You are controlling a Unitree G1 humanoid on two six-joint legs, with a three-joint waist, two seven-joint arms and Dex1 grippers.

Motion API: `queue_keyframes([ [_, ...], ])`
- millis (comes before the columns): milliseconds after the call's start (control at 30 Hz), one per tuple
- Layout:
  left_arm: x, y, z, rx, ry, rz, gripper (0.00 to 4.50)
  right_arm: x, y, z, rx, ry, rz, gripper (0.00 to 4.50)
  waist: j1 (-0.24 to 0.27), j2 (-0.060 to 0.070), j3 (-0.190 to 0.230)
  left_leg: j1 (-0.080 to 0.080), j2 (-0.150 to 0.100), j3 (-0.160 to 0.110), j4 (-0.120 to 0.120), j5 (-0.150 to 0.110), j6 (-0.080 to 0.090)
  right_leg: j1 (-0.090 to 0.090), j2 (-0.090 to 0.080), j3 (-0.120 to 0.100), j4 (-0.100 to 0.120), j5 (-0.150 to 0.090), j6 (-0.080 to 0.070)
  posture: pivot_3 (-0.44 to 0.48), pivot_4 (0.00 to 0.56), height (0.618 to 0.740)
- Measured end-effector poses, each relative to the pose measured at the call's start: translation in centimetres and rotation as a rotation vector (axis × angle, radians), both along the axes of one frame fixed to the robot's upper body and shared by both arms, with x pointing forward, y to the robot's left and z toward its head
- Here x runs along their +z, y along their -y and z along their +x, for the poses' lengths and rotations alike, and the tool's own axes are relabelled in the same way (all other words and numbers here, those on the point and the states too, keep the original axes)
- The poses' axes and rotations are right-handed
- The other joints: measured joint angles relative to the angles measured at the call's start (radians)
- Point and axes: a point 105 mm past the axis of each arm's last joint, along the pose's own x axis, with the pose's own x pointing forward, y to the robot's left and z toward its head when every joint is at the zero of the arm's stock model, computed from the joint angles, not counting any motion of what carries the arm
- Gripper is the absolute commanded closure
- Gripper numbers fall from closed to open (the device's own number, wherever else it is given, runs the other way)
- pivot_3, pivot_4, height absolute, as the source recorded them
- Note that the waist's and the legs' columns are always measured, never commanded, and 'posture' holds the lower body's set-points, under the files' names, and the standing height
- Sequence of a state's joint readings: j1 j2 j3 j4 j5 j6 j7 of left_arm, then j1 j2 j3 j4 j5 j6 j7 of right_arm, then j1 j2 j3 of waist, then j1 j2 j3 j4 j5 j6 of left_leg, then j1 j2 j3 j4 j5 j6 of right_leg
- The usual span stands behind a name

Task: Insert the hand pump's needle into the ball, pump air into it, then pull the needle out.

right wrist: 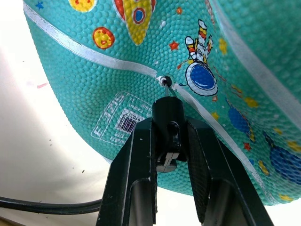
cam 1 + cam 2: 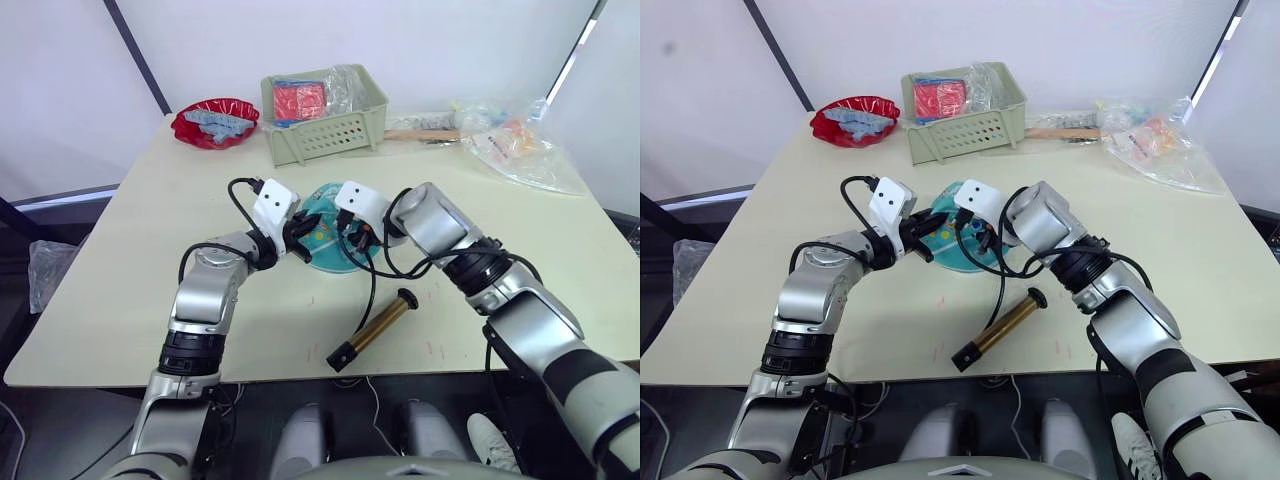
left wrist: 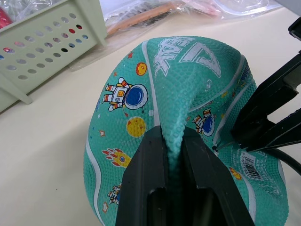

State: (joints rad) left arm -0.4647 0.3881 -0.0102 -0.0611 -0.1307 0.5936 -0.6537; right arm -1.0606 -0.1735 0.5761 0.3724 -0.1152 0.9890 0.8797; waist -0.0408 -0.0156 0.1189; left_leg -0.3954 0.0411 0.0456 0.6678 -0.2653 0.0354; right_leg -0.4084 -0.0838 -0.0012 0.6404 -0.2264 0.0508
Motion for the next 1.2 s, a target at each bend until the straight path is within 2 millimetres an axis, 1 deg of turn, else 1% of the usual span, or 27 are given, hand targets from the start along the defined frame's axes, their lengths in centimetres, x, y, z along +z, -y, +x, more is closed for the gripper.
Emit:
queue_keyframes([
  [67, 0.0, 0.0, 0.0, 0.0, -0.001, 0.0, 4.49, 0.0, 0.0, 0.0, 0.007, 0.002, -0.001, 4.12, 0.0, 0.001, 0.0, 0.0, 0.0, 0.0, 0.0, 0.0, 0.0, 0.0, -0.008, -0.01, 0.0, 0.0, 0.0, 0.0, 0.15, 0.738],
  [200, -0.2, -0.1, 0.0, 0.005, -0.005, 0.006, 4.49, -0.4, -0.4, 0.1, 0.005, -0.001, -0.003, 4.12, 0.0, 0.002, -0.003, 0.001, 0.0, -0.001, -0.002, 0.0, 0.0, -0.001, -0.015, -0.022, 0.0, 0.001, -0.001, 0.0, 0.15, 0.738],
  [267, -0.3, -0.2, 0.0, 0.008, -0.006, 0.01, 4.49, -0.5, -0.5, 0.2, 0.0, 0.004, -0.002, 4.12, 0.0, 0.002, -0.004, 0.002, 0.0, -0.001, -0.002, 0.0, 0.0, -0.001, -0.022, -0.035, 0.0, 0.001, -0.002, 0.0, 0.15, 0.738],
  [367, -0.3, -0.2, -0.1, 0.01, -0.006, 0.01, 4.49, -0.6, -0.5, 0.3, -0.004, -0.003, 0.008, 4.12, 0.001, 0.002, -0.004, 0.002, 0.0, -0.003, -0.002, 0.0, 0.0, -0.001, -0.022, -0.041, 0.0, 0.0, 0.0, 0.0, 0.15, 0.738],
  [867, -0.3, -0.3, -0.2, 0.013, -0.002, 0.016, 4.49, -0.8, -0.7, 0.2, -0.043, -0.049, 0.054, 4.12, 0.001, 0.003, -0.004, 0.003, 0.0, -0.009, -0.004, 0.0, 0.0, -0.001, -0.02, -0.05, 0.0, -0.001, 0.002, 0.0, 0.15, 0.738],
  [1200, -0.3, -0.3, -0.2, 0.015, 0.0, 0.02, 4.49, -1.0, -0.9, -0.1, 0.051, 0.031, 0.029, 4.12, 0.002, 0.004, -0.004, 0.003, -0.001, -0.015, -0.005, 0.0, 0.0, 0.0, -0.021, -0.057, 0.0, -0.001, 0.002, 0.0, 0.15, 0.738],
])
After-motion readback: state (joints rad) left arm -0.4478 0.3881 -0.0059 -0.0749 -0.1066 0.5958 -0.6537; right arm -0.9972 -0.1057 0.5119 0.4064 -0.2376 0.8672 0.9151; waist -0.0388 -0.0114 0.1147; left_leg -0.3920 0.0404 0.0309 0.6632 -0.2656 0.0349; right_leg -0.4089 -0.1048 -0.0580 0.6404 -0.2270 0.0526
